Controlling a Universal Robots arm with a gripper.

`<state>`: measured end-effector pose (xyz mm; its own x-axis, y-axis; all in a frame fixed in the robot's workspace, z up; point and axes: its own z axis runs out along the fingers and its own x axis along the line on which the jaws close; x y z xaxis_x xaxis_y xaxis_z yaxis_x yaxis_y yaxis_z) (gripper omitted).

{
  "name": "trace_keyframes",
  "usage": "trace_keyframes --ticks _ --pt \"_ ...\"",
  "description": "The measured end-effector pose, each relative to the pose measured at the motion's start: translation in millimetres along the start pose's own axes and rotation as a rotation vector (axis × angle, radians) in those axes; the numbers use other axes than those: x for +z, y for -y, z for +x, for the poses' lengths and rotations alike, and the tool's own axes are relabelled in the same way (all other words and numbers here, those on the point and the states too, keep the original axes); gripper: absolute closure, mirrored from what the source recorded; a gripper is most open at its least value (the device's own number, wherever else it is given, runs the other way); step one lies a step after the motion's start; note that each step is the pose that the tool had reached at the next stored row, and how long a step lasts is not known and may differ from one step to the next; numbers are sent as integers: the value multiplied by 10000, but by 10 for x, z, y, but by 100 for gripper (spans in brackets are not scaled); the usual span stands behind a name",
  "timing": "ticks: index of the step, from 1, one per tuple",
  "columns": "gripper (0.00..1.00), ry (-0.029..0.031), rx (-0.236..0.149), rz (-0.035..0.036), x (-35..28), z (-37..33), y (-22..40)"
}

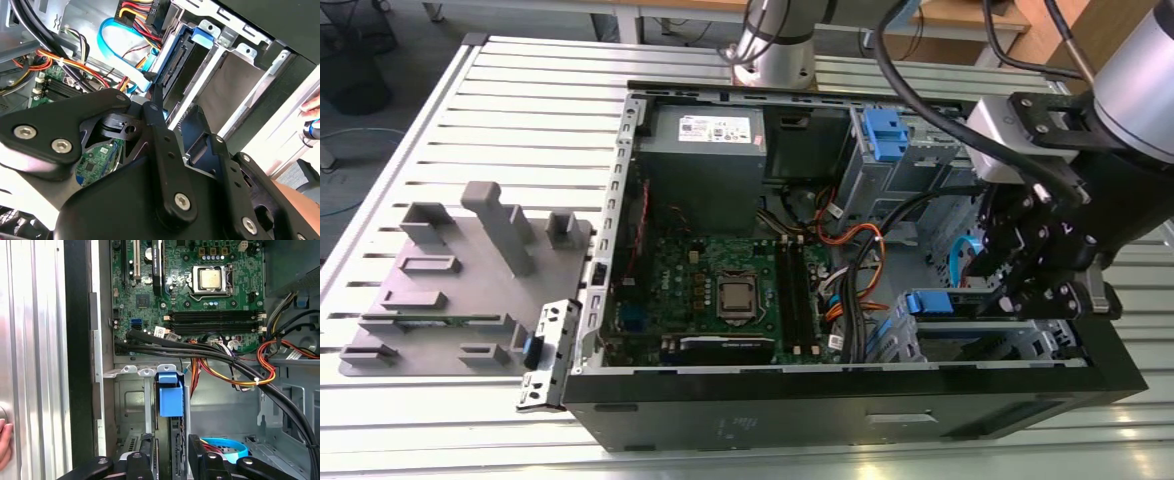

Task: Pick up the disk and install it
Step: 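Insert the first disk wire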

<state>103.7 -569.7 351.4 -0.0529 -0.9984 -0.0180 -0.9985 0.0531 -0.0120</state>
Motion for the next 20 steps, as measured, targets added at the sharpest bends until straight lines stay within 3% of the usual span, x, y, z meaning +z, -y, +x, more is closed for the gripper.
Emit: trace_keyframes --ticks 10,15,20 --pt "58 0 -1 16 -175 -3 2" --pt "58 1 -1 17 -175 -18 1" --pt "58 1 -1 16 -165 -87 -2"
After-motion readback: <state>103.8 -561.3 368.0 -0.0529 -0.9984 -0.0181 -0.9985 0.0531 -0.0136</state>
